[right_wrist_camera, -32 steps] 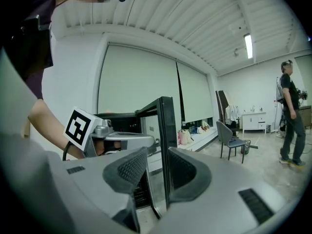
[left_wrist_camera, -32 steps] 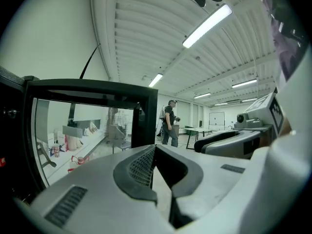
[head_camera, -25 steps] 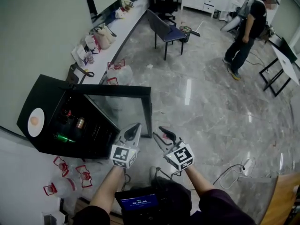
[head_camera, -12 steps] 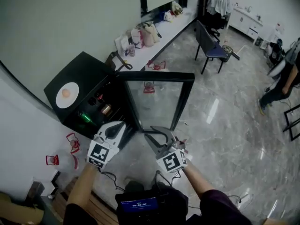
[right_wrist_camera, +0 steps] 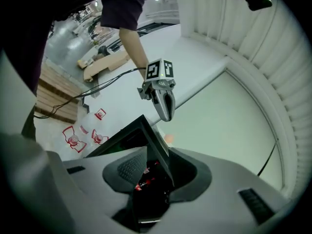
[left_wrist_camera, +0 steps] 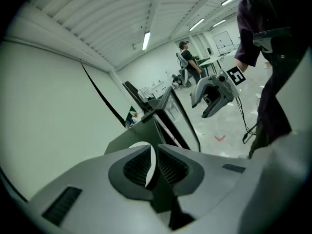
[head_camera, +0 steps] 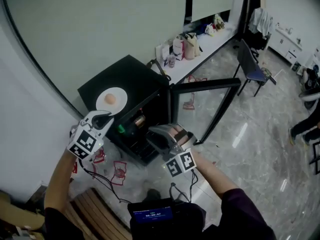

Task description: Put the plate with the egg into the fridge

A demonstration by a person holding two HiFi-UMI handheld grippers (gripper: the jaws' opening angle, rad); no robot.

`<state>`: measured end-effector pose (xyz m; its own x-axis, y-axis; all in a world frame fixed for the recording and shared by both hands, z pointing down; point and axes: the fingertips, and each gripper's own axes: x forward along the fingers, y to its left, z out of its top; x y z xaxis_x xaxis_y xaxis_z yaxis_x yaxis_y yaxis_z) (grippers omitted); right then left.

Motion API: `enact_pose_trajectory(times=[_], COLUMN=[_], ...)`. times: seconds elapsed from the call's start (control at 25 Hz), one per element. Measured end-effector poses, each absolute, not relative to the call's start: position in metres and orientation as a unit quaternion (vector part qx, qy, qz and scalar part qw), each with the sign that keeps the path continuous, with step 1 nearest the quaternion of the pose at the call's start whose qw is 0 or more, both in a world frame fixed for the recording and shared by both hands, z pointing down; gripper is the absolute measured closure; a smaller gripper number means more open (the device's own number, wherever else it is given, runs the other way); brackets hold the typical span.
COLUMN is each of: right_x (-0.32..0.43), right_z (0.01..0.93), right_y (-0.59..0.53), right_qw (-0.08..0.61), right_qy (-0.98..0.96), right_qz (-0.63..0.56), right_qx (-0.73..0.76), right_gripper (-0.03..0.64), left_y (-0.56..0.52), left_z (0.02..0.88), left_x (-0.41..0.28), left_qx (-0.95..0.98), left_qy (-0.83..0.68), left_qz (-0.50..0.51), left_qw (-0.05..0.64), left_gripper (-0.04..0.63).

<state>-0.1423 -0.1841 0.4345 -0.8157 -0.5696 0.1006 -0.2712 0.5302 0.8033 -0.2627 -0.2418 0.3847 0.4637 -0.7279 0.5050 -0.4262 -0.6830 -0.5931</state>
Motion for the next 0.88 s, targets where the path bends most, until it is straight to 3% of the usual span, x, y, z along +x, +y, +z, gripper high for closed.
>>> enact_pose_trajectory(times=[0.24, 0.32, 0.52, 0.88], right_x=[-0.197, -0.208, -0.228, -0.246], right_z=[0.42, 0.415, 0.413, 0.412], right_y=[-0.21, -0.216, -0.226, -0.231], right_qw=[0.227, 0.236, 0.261, 0.272], right_qy=[-0.817, -0.812, -0.792, -0.763], right_qz=[-0.48, -0.486, -0.507, -0.552], right_qx=[0.222, 0.223, 0.218, 0.2], right_gripper=[0.471, 0.471, 0.471, 0.471], left_y=[-0.283, -0.304, -0.356, -0.376], left_z=[0.387, 0.391, 0.412, 0.432], left_x=[-0.321, -0.339, -0.365, -0.357], left_qx=[-0.832, -0.831, -0.823, -0.815], left_qy=[0.27, 0.253, 0.239, 0.166], left_qz=[-0.457, -0.479, -0.515, -0.544], left_qw=[0.161, 0.125, 0.02, -0.113], left_gripper=[0.551, 0.494, 0.453, 0.446])
